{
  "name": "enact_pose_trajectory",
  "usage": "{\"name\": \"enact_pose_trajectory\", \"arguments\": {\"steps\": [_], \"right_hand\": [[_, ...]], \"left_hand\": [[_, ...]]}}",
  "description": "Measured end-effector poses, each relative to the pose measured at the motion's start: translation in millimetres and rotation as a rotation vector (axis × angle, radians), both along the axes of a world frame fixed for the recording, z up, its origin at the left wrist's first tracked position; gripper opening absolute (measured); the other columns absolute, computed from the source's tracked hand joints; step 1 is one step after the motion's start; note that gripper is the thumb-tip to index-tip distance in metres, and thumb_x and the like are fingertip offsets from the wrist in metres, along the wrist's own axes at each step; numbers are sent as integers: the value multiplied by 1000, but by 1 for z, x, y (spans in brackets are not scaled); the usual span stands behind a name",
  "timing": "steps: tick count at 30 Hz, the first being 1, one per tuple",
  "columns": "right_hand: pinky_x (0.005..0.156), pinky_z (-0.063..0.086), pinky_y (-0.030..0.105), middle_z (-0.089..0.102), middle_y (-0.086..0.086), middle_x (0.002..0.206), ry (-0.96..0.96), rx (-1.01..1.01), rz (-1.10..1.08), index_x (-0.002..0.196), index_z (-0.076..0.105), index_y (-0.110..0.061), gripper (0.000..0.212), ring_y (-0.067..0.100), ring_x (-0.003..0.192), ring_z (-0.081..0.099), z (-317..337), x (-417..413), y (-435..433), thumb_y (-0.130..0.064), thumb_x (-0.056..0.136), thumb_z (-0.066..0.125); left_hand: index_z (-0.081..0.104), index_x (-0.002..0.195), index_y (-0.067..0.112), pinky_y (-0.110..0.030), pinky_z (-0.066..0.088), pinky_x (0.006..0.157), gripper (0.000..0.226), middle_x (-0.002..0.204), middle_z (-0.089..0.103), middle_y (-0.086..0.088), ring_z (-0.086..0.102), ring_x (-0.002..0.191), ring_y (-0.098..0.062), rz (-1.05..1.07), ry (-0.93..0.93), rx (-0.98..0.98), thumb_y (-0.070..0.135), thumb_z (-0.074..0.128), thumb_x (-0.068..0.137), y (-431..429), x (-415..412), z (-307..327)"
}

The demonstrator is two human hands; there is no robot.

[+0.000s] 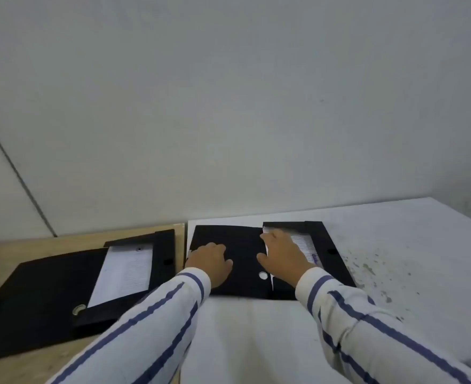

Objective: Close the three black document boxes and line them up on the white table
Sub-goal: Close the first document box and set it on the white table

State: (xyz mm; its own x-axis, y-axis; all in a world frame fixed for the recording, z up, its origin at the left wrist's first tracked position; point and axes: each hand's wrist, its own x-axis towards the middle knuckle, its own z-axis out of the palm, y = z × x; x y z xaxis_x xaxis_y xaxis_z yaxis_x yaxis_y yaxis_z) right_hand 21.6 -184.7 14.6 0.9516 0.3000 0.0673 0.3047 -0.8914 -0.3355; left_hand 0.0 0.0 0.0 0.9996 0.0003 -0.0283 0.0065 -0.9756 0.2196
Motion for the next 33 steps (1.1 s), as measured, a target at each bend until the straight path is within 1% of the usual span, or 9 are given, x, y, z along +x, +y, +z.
{"name": "enact_pose_trajectory", "arguments": {"steps": [4,6,10,16,19,21,24,28,33], "right_hand": [[102,41,39,41,9,140,75,-18,11,135,41,-13,49,28,127,39,-38,23,-16,-31,91,51],[102,41,38,43,9,138,121,-19,27,135,42,-13,48,27,125,41,-61,33,-24,-32,91,52],[101,41,35,46,6,134,207,-24,73,133,44,-16,46,24,122,43,-102,44,-38,-31,91,52],[102,38,31,52,1,130,228,-55,78,131,46,-20,43,19,117,47,-143,49,-49,-38,92,48],[104,34,30,52,-3,129,192,-23,68,130,48,-22,41,16,117,46,-156,50,-50,-38,93,47],[106,32,29,52,-4,128,181,-2,50,130,48,-22,40,14,118,45,-161,49,-50,-37,93,47],[108,31,29,51,-3,129,178,11,24,130,49,-21,40,15,120,44,-168,47,-48,-36,93,49],[109,30,28,50,-2,132,173,11,7,131,47,-21,41,15,122,43,-173,46,-47,-36,93,49],[109,32,27,49,-2,133,178,28,-11,132,47,-20,42,14,123,42,-175,48,-46,-36,93,50]], "left_hand": [[49,130,19,-34,45,89,46,131,55,-4,58,113,-24,102,135,3,44,44,92,-12,24,-35],[48,132,19,-35,45,91,48,133,53,-5,56,116,-25,144,218,-1,44,45,92,-16,34,-50],[46,134,19,-36,46,93,49,136,51,-5,54,117,-25,266,297,-46,43,46,91,-12,46,-75],[42,138,17,-40,46,97,51,140,45,-8,50,121,-29,462,388,-168,40,46,92,4,51,-100],[44,136,16,-39,47,96,48,138,46,-10,51,119,-29,519,397,-215,36,46,93,13,55,-108],[44,137,16,-41,46,98,48,140,44,-10,48,122,-31,547,399,-218,34,46,93,18,58,-111],[41,138,17,-44,43,100,50,142,41,-12,42,128,-33,611,384,-214,34,47,91,25,61,-115],[35,138,15,-46,41,101,54,143,37,-16,40,127,-38,730,365,-283,31,51,89,32,68,-117],[35,137,12,-46,42,98,55,139,43,-20,40,125,-40,768,373,-329,28,52,87,38,80,-119]]}}
